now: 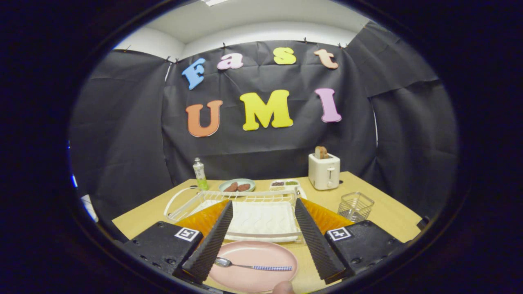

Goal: Take the plate from the dish rack, then take the spoon from the basket and place it into the plate.

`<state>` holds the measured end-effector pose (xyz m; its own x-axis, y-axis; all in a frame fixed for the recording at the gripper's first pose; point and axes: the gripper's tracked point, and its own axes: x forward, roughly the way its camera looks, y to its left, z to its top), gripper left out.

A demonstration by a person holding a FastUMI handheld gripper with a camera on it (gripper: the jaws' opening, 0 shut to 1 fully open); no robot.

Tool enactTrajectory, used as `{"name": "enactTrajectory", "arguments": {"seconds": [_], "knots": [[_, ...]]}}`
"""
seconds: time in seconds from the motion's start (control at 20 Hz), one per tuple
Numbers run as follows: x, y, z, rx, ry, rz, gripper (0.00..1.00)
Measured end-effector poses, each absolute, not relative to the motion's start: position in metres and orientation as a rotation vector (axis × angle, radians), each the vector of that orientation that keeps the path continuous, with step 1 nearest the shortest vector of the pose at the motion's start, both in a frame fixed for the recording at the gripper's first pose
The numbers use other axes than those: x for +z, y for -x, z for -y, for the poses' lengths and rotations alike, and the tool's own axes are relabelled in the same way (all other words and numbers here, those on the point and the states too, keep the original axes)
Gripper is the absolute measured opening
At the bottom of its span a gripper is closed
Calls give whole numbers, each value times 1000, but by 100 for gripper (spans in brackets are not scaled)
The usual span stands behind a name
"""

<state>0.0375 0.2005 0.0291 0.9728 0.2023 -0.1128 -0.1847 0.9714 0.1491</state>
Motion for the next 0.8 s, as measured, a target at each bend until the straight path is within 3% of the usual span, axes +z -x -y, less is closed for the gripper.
{"name": "enactTrajectory", "arguments": {"seconds": [0.45,0.8], "knots": [[60,0,-150,141,-85,62,99],[55,9,-150,152,-84,82,99]]}}
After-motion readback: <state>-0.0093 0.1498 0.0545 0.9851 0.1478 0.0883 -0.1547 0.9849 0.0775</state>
